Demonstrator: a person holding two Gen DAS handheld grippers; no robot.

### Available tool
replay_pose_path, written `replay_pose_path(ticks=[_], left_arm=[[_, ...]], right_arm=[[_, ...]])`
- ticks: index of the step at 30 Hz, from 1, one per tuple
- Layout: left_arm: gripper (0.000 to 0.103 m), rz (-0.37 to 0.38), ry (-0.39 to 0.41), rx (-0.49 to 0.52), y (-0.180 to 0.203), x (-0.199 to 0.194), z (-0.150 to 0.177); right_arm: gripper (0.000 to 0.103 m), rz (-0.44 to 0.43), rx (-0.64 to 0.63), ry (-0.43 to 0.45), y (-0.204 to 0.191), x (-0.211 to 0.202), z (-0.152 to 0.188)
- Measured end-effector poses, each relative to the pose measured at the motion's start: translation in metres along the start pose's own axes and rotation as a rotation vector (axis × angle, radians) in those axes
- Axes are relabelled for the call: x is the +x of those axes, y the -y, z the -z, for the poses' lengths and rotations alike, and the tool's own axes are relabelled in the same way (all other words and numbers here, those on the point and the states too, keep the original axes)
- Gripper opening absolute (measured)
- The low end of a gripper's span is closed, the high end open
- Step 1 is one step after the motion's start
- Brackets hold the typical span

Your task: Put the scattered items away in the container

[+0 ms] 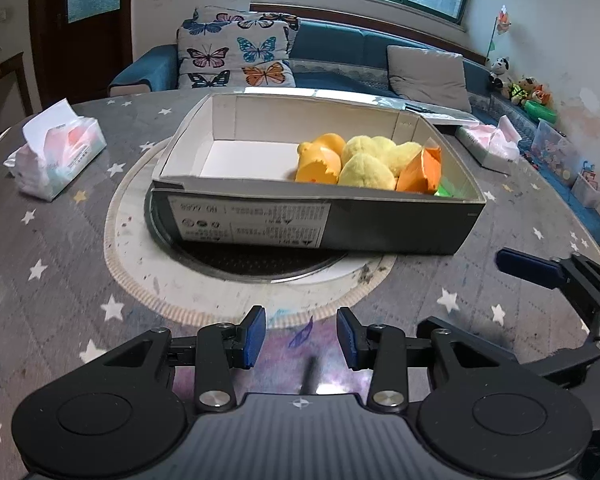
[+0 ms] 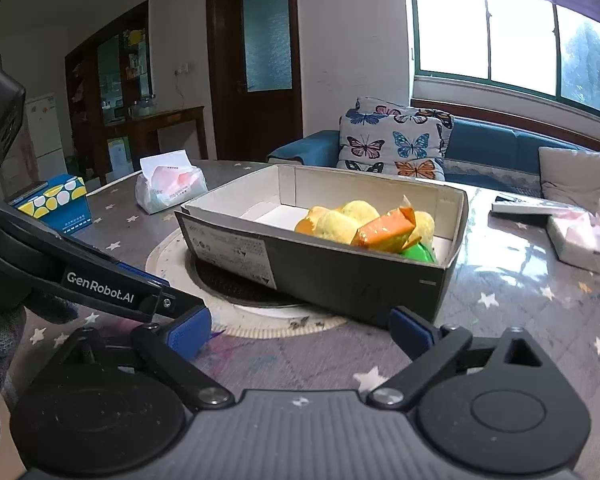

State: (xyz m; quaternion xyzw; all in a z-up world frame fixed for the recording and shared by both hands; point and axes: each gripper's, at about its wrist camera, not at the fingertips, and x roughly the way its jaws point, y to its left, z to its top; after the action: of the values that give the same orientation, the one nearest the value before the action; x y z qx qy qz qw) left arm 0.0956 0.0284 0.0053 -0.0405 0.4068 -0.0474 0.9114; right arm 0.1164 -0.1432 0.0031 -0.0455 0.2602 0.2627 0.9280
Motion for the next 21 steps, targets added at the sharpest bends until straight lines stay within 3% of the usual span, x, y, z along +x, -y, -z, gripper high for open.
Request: replay_pose_path(ticks=[21], left_arm=[[0.041, -0.053, 0.006, 0.012, 0.011, -0.01, 0.033]], right_arm=[[0.103, 0.077, 0.026, 0.002, -0.015, -0.014, 0.026]])
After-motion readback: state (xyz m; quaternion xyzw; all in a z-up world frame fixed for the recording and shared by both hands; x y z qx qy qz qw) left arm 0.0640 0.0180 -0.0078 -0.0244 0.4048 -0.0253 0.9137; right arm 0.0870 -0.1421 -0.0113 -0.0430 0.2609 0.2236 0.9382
